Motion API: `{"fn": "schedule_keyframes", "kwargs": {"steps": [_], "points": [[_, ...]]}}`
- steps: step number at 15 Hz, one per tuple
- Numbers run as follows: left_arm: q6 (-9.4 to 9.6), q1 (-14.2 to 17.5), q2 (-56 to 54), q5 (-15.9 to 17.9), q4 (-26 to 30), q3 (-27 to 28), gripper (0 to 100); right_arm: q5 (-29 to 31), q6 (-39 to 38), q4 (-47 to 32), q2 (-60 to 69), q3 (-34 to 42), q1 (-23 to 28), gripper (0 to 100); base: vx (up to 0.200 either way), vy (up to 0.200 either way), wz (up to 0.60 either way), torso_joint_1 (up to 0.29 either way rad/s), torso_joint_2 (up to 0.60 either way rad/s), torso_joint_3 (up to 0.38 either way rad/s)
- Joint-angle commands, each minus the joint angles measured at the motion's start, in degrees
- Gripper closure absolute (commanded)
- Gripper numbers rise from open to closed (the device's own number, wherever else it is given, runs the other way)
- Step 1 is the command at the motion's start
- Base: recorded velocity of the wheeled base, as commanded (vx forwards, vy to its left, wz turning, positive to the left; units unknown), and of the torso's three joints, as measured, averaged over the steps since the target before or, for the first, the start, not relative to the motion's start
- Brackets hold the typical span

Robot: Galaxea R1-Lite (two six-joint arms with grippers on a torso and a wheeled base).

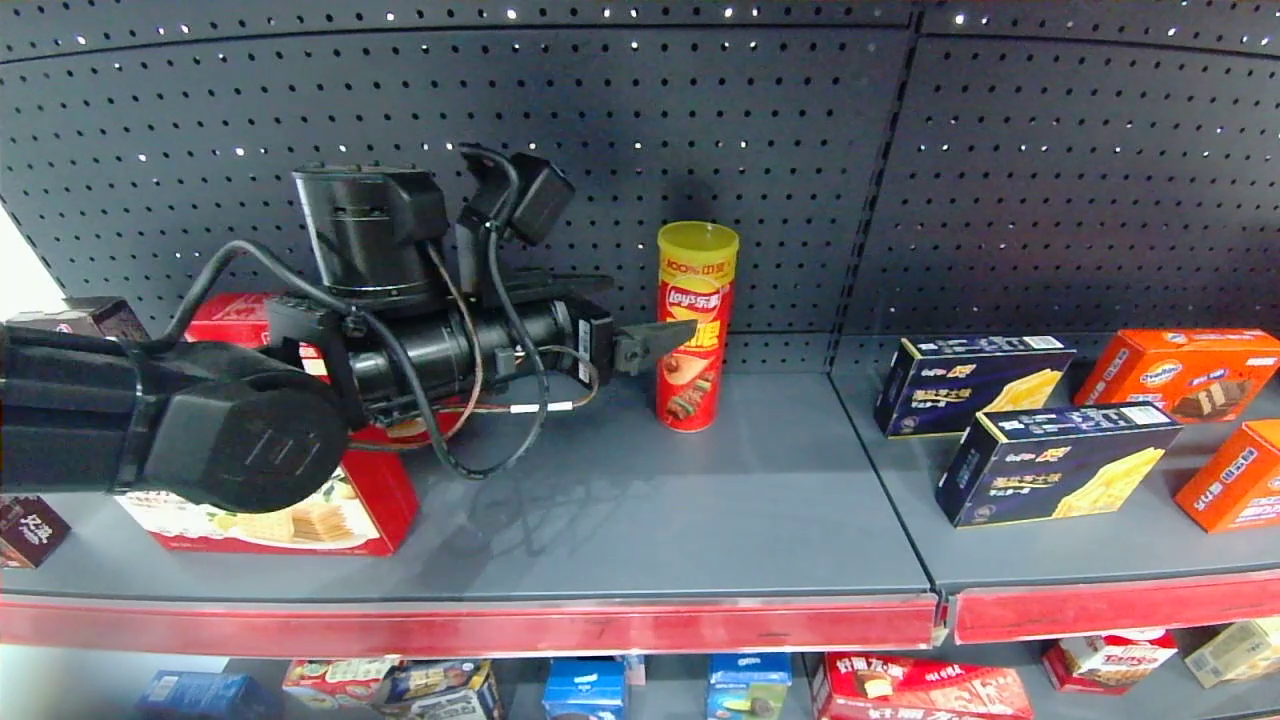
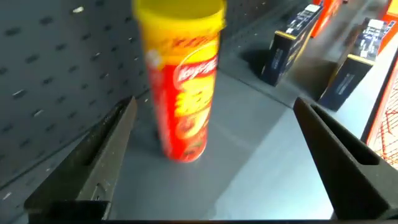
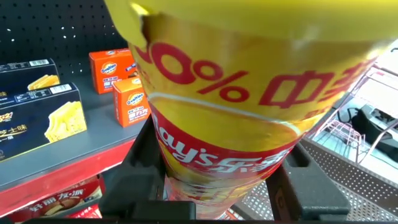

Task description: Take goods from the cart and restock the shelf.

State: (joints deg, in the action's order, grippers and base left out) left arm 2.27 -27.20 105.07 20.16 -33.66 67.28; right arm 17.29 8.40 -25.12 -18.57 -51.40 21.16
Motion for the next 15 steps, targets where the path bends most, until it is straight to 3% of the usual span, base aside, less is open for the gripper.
{"fn": "schedule_keyframes", "kwargs": {"steps": [1, 4, 15], "points": [[-0.07, -0.6, 3.8, -0.7, 0.0, 2.4, 0, 0.0, 0.1, 0.0, -0.2, -0.2, -0.1, 100, 0.0, 0.0, 0.0, 0.0, 0.0, 0.0], [-0.16, -0.6, 7.7, -1.8, 0.1, 6.9, 0, 0.0, 0.2, -0.4, -0.2, -0.5, 0.0, 100, 0.0, 0.0, 0.0, 0.0, 0.0, 0.0], [-0.42, -0.2, 16.0, -2.0, -0.1, 15.3, 0, 0.1, 0.3, -0.6, -0.4, 0.5, 0.0, 100, 0.0, 0.0, 0.0, 0.0, 0.0, 0.0]]}}
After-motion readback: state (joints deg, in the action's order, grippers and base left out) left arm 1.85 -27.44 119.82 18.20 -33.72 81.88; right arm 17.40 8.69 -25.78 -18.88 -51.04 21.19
